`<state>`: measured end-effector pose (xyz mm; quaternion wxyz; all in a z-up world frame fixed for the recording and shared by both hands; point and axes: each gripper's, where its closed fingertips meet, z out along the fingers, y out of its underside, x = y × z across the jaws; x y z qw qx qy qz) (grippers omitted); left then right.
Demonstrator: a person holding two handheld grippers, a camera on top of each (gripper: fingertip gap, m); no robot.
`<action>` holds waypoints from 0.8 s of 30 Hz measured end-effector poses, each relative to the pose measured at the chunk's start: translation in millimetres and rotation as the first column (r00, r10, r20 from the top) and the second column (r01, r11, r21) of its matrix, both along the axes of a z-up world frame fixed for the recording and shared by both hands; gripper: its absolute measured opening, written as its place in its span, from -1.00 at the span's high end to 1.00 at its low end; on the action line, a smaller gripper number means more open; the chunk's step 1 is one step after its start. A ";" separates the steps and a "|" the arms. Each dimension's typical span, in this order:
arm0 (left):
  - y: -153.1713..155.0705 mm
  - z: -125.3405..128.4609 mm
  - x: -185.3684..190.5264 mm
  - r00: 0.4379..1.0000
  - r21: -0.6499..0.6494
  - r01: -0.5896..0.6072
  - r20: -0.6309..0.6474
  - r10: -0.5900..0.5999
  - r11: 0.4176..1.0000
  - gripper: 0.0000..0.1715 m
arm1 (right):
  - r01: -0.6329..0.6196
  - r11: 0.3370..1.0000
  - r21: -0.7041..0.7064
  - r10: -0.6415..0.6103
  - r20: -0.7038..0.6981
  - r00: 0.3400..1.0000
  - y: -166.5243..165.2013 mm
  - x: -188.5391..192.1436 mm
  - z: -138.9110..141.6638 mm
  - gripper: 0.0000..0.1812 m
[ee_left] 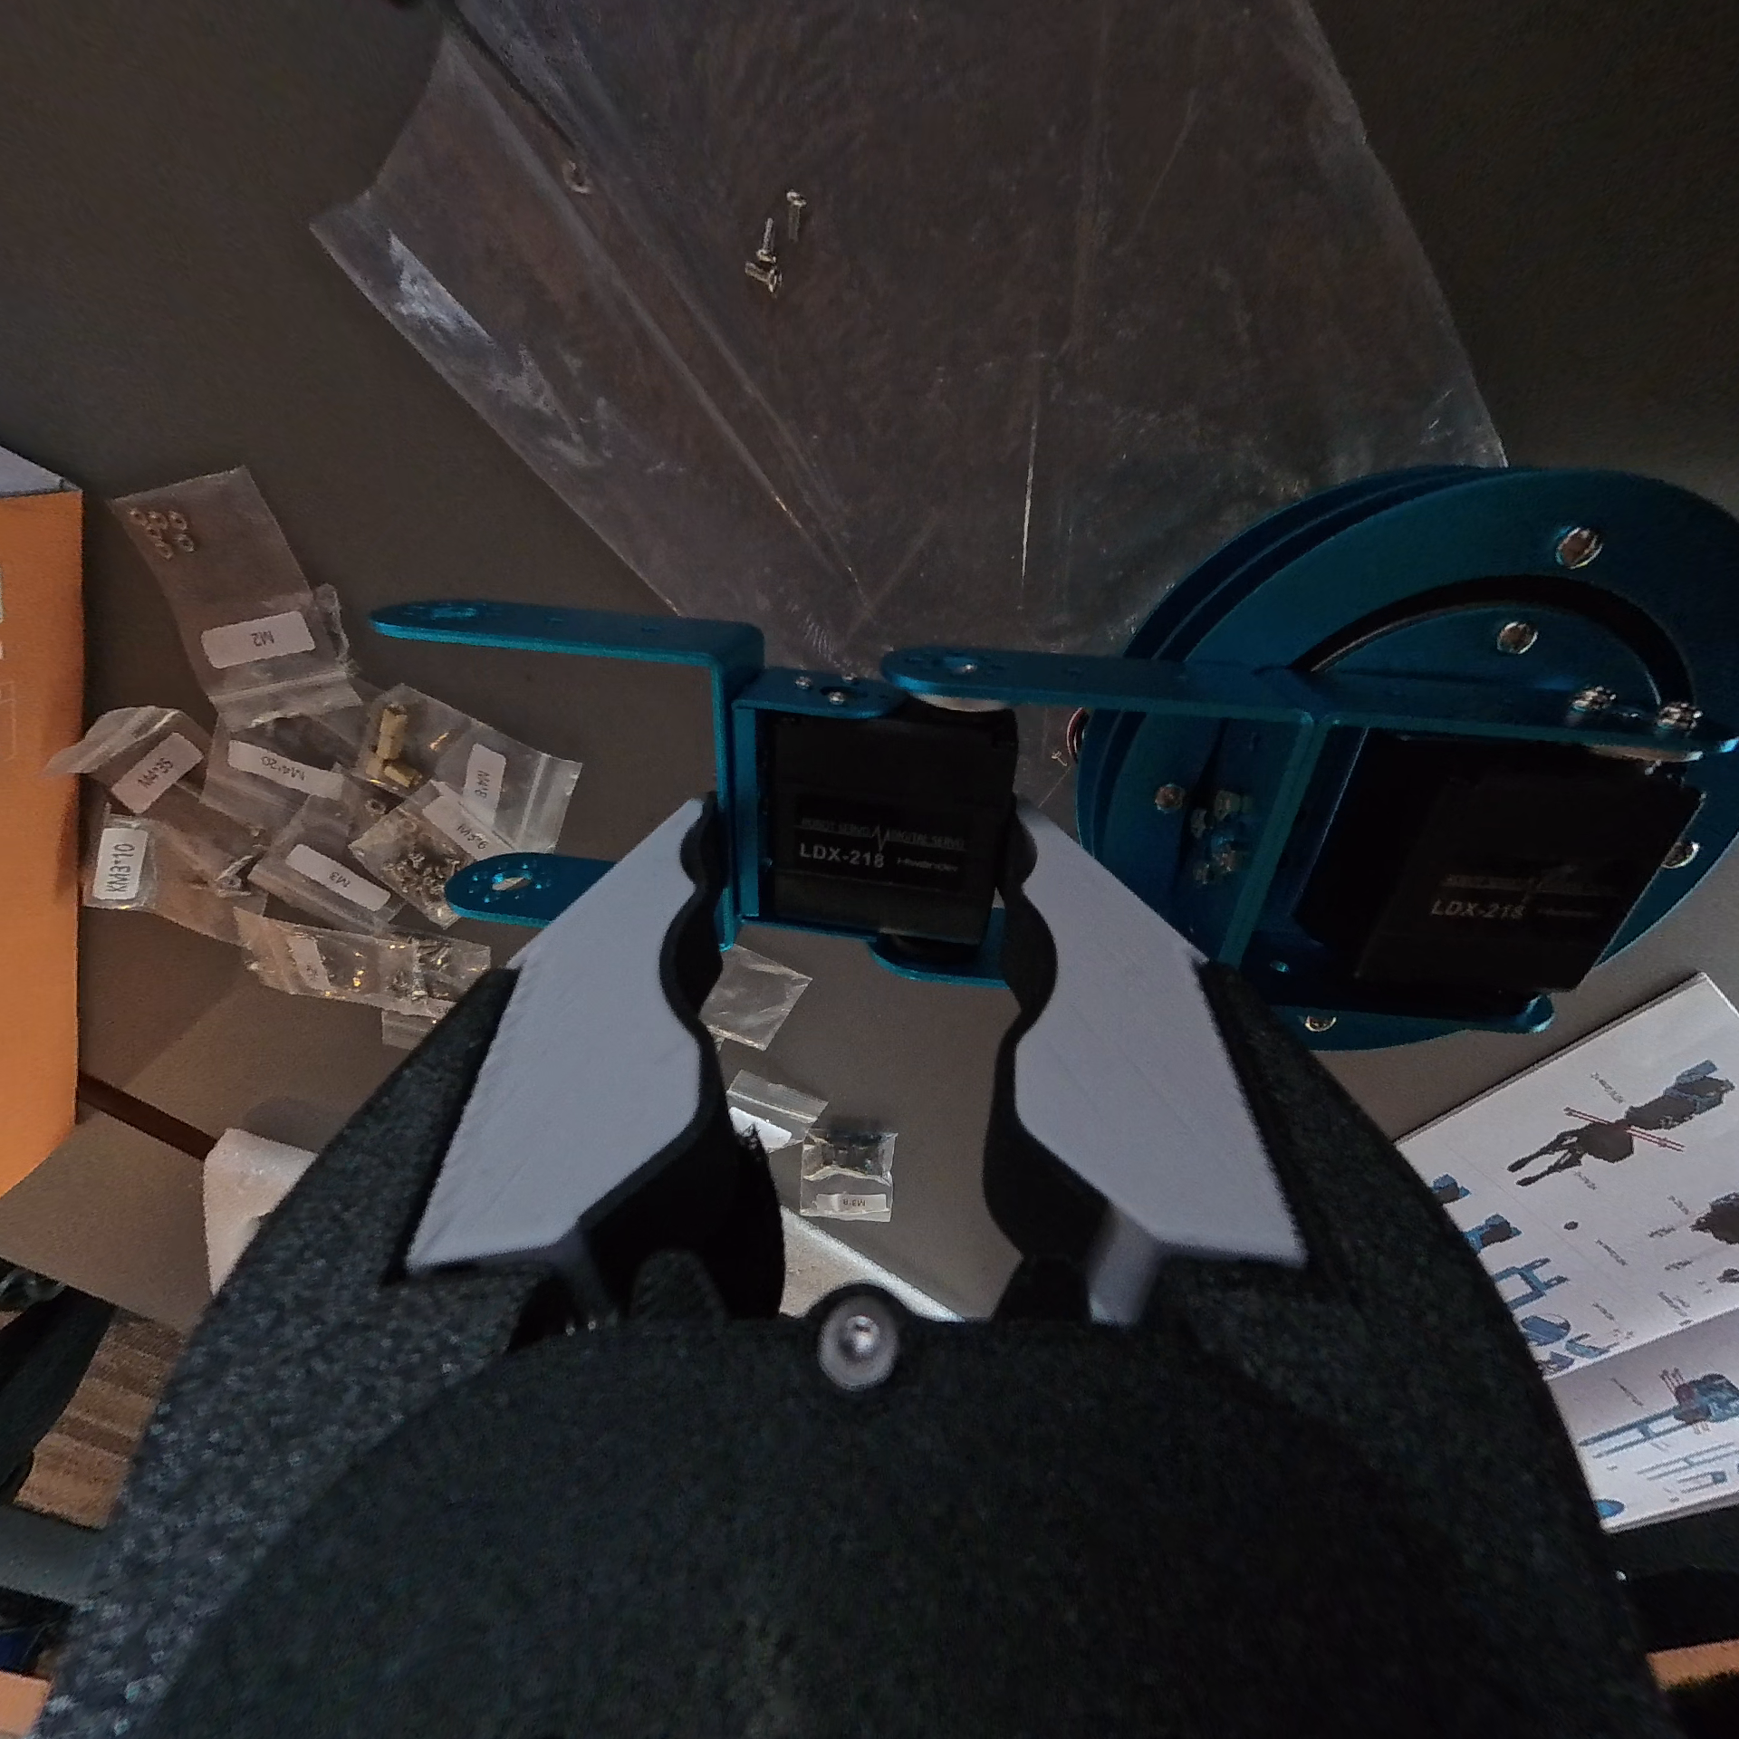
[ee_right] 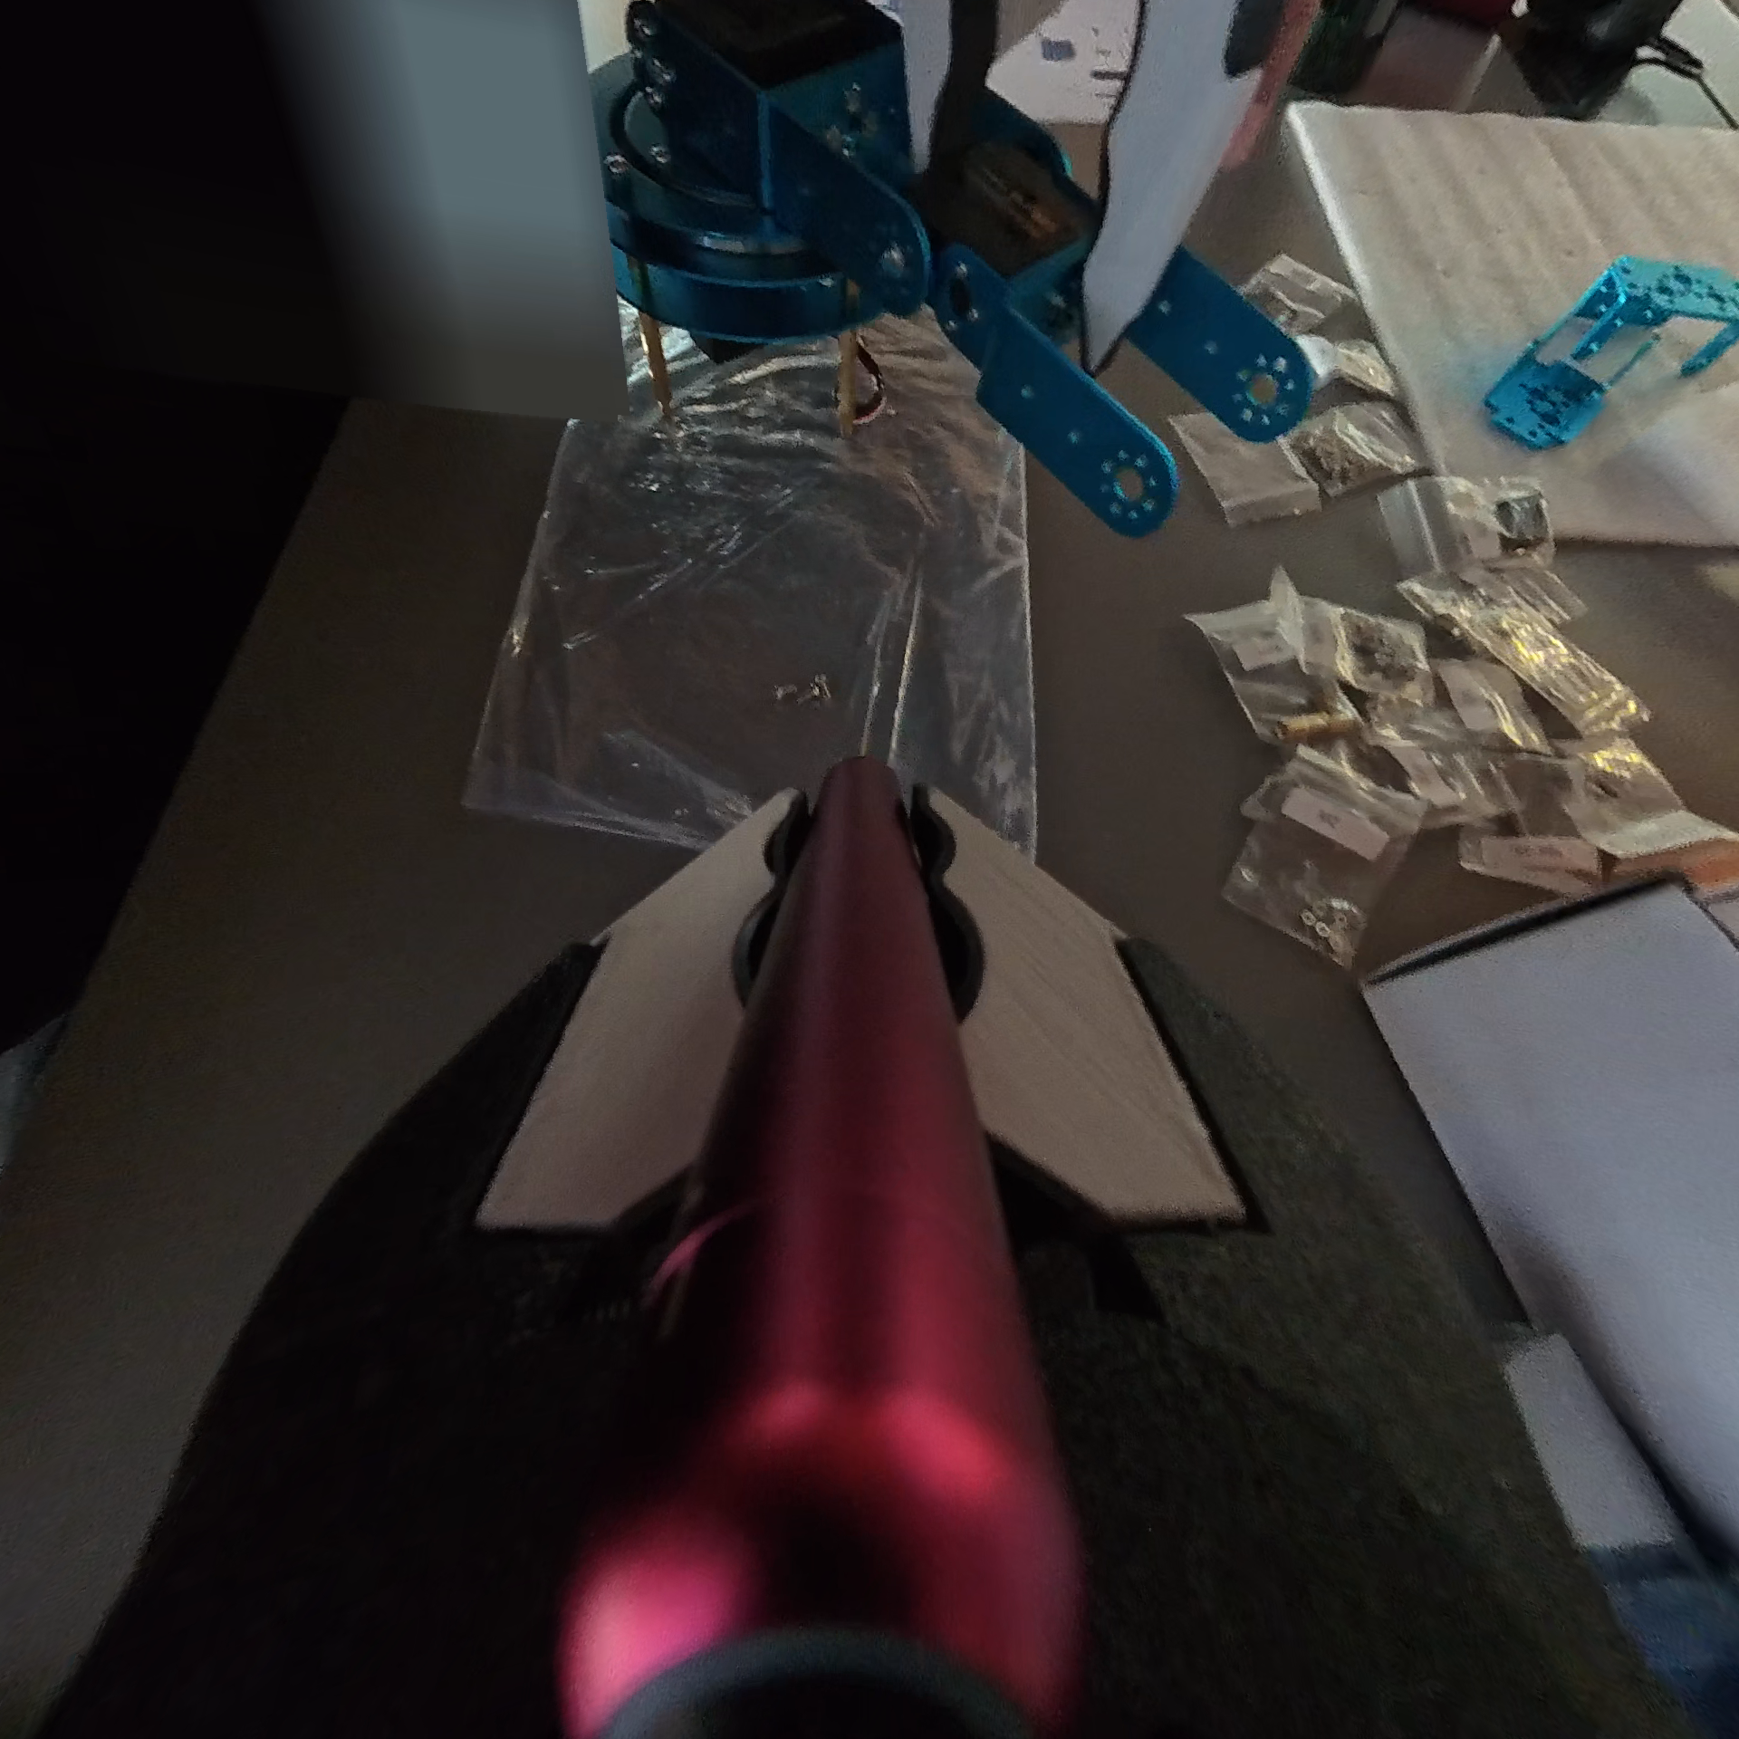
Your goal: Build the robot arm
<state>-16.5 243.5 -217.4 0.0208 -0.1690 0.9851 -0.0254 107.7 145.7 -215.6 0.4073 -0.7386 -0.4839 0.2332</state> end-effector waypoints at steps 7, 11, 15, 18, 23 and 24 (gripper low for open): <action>0.1 -0.2 -0.2 1.000 0.001 0.002 0.001 -0.002 1.000 0.34 | 0.018 0.999 -0.028 -0.018 0.013 1.000 0.9 8.9 -5.3 0.76; 0.2 -0.3 -0.3 1.000 -0.002 0.001 0.005 -0.001 1.000 0.34 | 0.023 0.999 -0.031 -0.022 0.029 0.999 1.0 10.6 -8.0 0.76; 0.5 -0.3 -0.8 1.000 -0.001 -0.001 0.004 0.001 1.000 0.33 | 0.034 0.999 -0.023 -0.033 0.046 0.998 0.8 15.3 -6.3 0.76; 0.5 -0.4 -1.0 1.000 -0.001 -0.001 0.002 0.001 1.000 0.33 | 0.035 0.999 -0.012 -0.035 0.024 0.999 -1.1 17.1 1.8 0.77; 0.4 -0.5 -1.1 1.000 0.001 0.000 0.000 0.000 1.000 0.33 | 0.042 0.999 -0.005 -0.041 0.037 0.998 -2.4 20.2 2.9 0.76; 0.5 -0.5 -1.1 1.000 0.002 0.000 0.000 0.000 1.000 0.33 | 0.043 0.999 -0.006 -0.042 0.039 0.998 -2.2 20.4 2.4 0.76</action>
